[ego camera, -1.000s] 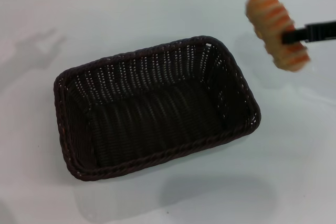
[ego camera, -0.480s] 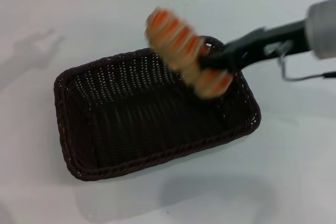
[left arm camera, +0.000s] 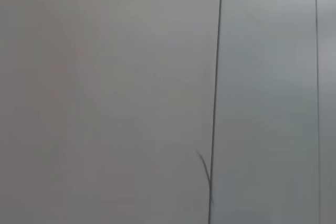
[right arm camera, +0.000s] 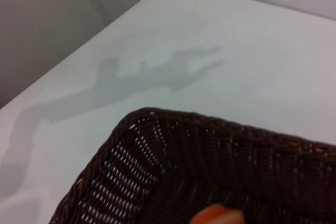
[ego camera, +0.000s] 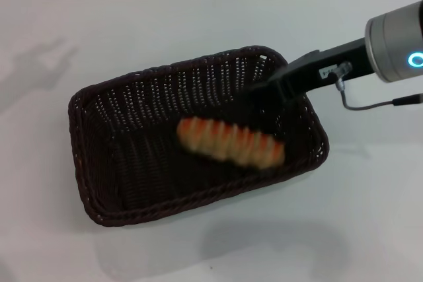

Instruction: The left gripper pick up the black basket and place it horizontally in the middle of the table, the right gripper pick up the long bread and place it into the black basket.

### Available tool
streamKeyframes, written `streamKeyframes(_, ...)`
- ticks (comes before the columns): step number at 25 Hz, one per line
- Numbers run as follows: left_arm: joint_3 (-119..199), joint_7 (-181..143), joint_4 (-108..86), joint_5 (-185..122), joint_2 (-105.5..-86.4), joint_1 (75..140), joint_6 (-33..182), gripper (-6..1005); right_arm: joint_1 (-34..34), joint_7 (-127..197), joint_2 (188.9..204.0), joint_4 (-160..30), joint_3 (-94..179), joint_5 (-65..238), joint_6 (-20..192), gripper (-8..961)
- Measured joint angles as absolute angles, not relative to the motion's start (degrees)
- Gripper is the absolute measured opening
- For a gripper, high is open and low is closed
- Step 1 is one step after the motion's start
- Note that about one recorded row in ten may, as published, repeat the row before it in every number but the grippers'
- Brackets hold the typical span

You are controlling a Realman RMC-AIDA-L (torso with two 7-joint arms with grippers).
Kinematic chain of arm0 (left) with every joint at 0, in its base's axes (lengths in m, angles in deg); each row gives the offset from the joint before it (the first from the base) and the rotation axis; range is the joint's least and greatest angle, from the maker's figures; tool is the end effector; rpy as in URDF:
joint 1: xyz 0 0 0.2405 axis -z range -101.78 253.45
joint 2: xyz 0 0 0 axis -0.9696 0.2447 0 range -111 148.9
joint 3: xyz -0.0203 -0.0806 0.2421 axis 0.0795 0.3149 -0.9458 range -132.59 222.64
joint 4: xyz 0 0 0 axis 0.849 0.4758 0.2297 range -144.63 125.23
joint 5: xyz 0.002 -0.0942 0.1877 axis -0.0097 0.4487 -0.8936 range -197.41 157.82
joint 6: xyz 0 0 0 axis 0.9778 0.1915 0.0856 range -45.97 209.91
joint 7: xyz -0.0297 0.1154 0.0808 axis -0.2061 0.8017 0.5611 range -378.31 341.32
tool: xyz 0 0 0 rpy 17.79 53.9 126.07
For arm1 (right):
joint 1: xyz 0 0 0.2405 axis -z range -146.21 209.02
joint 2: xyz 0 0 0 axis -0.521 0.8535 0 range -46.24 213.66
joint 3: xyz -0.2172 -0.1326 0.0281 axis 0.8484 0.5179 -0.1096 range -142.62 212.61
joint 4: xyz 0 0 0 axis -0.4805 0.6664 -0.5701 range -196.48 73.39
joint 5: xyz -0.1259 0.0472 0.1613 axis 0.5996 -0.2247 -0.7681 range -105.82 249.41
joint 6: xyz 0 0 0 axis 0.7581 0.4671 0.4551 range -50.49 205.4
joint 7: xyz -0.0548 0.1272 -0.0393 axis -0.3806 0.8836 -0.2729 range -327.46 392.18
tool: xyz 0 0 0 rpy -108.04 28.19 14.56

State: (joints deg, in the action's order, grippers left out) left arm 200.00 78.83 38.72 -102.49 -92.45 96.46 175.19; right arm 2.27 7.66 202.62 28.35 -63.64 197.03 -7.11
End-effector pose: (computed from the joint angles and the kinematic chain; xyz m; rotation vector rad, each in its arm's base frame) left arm -0.2880 0.3201 0.1847 -2.0094 -0.4099 -1.1132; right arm 0.1085 0.3335 0.0046 -2.7249 1.0073 0.1244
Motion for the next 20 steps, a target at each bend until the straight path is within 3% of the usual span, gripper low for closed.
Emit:
streamKeyframes(7, 200.58, 78.87, 38.54, -101.43, -92.94, 95.64, 175.23, 360, 5.44, 7.27, 202.62, 30.0, -67.41, 199.7, -1.05, 376)
streamKeyframes(16, 202.95, 81.75, 36.99, -101.16, -95.44, 93.91, 174.43, 358, 22.91, -17.28, 203.38, 27.25, -66.26, 186.57, 36.04, 376)
streamKeyframes(20, 203.02, 82.16, 35.56, -101.12, -96.12, 93.05, 173.81, 358, 26.01, -31.9, 203.44, 20.76, -63.47, 173.89, 48.42, 376)
